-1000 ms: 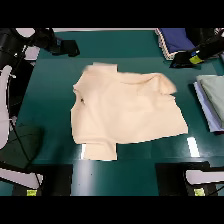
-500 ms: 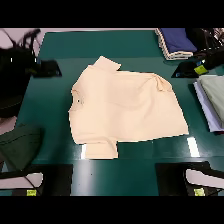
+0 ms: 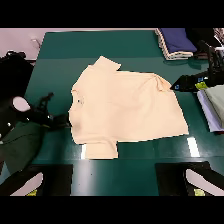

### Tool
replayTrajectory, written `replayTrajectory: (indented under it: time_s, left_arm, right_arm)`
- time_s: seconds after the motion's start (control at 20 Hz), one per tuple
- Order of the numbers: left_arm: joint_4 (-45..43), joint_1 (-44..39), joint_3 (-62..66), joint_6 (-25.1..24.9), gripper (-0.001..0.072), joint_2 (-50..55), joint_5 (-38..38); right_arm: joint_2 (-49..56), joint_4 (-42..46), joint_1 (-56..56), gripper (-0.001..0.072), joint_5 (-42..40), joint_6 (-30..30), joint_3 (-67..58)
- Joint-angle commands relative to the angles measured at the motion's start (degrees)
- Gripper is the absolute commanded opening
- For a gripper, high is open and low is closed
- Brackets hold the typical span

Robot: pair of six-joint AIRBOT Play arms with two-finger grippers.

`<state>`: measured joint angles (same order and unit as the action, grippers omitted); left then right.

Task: Fold the shirts.

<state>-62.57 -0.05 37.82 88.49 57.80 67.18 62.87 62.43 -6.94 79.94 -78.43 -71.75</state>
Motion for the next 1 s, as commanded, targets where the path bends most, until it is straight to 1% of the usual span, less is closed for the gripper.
replayTrajectory:
  time_s: [0.0, 0.1, 0.2, 0.3, 0.35, 0.4, 0.45, 0.5, 0.6, 0.65, 0.75, 0.8, 0.85, 0.9, 0.95]
  left_arm:
    - [12.94, 0.02, -10.54, -4.22, 0.0598, -1.66, -6.82]
    - [14.36, -1.70, -13.05, -4.59, 0.0598, -1.66, -9.53]
    - [14.73, -6.05, -13.49, -4.55, 0.0598, -1.66, -11.72]
    - [15.52, -8.85, -13.44, -3.19, 0.0596, -1.66, -13.68]
    - [15.47, -8.87, -13.09, -2.51, 0.0481, -1.68, -13.51]
    - [14.99, -8.59, -12.28, -2.60, 0.0243, -1.68, -12.79]
    - [13.57, -8.59, -10.82, -2.58, 0.0090, -1.68, -11.96]
    - [11.93, -8.59, -8.92, -2.54, 0.0023, -1.68, -10.60]
    - [7.72, -8.59, -3.87, -1.68, 0.0022, -1.68, -8.50]
    - [5.60, -8.59, -1.14, -1.29, 0.0022, -1.68, -7.50]
    - [4.48, -8.59, 3.43, -1.38, 0.0022, -1.68, -5.90]
    - [4.48, -8.59, 5.20, -1.53, 0.0023, -1.68, -5.73]
    - [4.48, -8.61, 6.40, -1.53, 0.0023, -1.68, -5.92]
    - [4.50, -8.61, 7.10, -1.53, 0.0022, -1.68, -6.23]
    - [4.52, -8.61, 7.28, -1.53, 0.0023, -1.68, -6.29]
  right_arm:
    - [-0.83, -1.55, -0.02, 0.0368, -0.57, 0.09, 1.03]
    - [-0.85, -1.46, -0.04, 0.0368, -0.50, 0.09, 1.03]
    - [-0.83, -1.49, -0.04, 0.0368, -0.52, 0.07, 1.03]
    - [-0.85, -1.44, -0.04, 0.0368, -0.35, 0.09, 1.03]
    - [-0.85, -1.29, -0.17, 0.0368, 0.00, 0.09, 1.03]
    - [-0.85, -1.25, -1.05, 0.0368, 0.90, 0.39, 1.03]
    - [-0.85, -1.16, -2.29, 0.0368, 2.21, 0.74, 1.07]
    - [-0.85, -0.66, -4.17, 0.0368, 4.31, 1.01, 1.09]
    - [-0.85, 4.15, -8.90, 0.0368, 8.26, 1.01, 1.27]
    - [-1.20, 7.17, -11.34, 0.0368, 8.96, 0.81, 2.34]
    - [-3.08, 10.84, -17.94, 0.0370, 8.33, -0.55, 8.48]
    - [-3.87, 11.21, -21.73, 0.0412, 8.02, -0.57, 12.72]
    - [-4.35, 11.13, -25.33, 0.0493, 7.54, -0.57, 16.96]
    - [-4.50, 10.97, -28.98, 0.0520, 6.71, -0.61, 21.57]
    - [-4.28, 10.34, -31.95, 0.0519, 5.38, -0.61, 25.97]
